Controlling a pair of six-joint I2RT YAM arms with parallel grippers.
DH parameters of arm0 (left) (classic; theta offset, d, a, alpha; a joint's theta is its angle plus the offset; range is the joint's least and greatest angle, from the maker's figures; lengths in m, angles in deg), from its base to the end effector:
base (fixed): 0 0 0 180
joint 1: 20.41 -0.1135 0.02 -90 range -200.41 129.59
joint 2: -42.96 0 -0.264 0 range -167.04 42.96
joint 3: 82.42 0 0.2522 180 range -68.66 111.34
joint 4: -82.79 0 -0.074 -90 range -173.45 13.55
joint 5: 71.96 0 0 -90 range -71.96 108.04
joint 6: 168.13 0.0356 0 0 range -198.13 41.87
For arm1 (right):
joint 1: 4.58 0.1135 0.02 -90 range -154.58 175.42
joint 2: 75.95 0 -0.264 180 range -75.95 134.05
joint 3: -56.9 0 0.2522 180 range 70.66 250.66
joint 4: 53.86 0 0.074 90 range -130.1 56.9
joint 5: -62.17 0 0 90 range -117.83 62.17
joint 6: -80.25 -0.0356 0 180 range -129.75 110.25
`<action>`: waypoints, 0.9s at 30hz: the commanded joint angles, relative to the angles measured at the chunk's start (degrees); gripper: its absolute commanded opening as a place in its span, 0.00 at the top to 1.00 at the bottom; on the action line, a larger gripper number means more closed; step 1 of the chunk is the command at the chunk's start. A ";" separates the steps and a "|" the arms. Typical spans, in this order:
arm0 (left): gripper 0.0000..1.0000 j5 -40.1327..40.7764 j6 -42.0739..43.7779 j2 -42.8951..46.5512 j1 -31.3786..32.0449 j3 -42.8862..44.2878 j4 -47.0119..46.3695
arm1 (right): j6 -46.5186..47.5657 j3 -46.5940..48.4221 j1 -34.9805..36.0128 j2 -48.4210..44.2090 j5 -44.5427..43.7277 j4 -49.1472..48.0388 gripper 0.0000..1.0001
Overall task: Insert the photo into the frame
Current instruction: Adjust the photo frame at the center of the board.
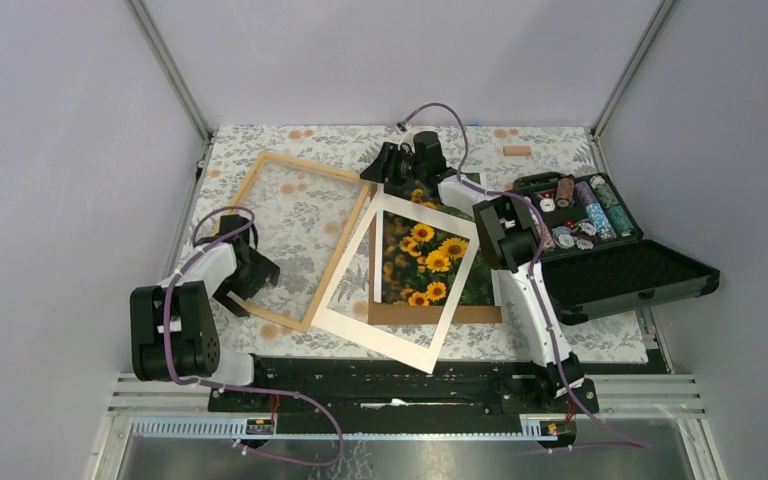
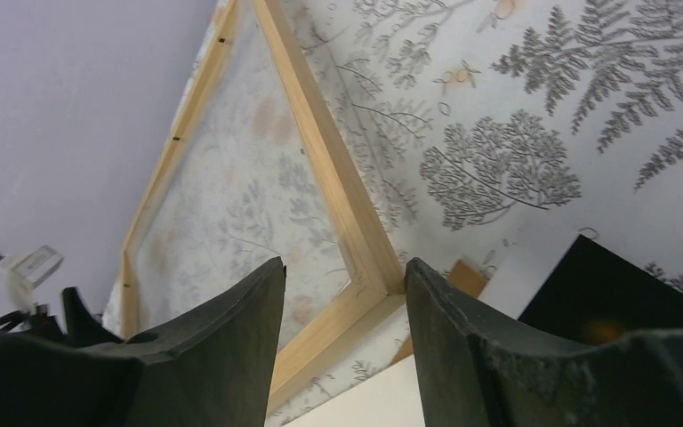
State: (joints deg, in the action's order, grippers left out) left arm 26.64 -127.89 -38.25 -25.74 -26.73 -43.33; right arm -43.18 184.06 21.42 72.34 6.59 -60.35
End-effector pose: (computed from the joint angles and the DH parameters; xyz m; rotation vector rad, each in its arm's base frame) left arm 0.2259 0.0264 0.1584 -1.3648 2.5728 0.1006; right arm 0.5123 0.2723 0.1352 -0.3340 1.9462 1.2519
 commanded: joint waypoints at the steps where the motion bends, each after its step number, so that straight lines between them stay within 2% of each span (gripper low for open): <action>1: 0.01 -4.68 0.90 -2.15 -1.57 3.06 -16.03 | -8.02 -0.39 4.01 -8.13 13.87 -3.65 0.43; 5: 0.01 -6.39 0.47 -2.84 -2.11 2.87 -16.60 | -9.00 -2.00 4.47 -11.40 13.35 -3.22 0.43; 7: 0.02 -6.74 0.45 -2.46 -2.12 3.18 -16.46 | -9.98 -5.65 4.49 -13.79 12.45 -3.49 0.44; 13: 0.02 -5.95 1.94 -1.44 -2.08 5.52 -15.64 | -13.13 -23.24 5.23 -24.11 8.56 -7.75 0.46; 21: 0.02 -7.36 3.61 -3.40 -1.17 9.17 -15.51 | -9.39 -41.37 6.03 -36.22 2.74 -3.78 0.46; 27: 0.01 -12.03 9.66 -2.32 -0.22 10.02 -17.23 | -8.66 -55.83 5.75 -45.30 -3.29 -2.61 0.46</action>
State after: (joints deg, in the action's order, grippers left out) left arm 29.15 -118.47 -42.40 -28.99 -21.44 -46.32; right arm -49.41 134.69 21.40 32.86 -5.39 -67.52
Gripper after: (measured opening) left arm 0.988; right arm 0.542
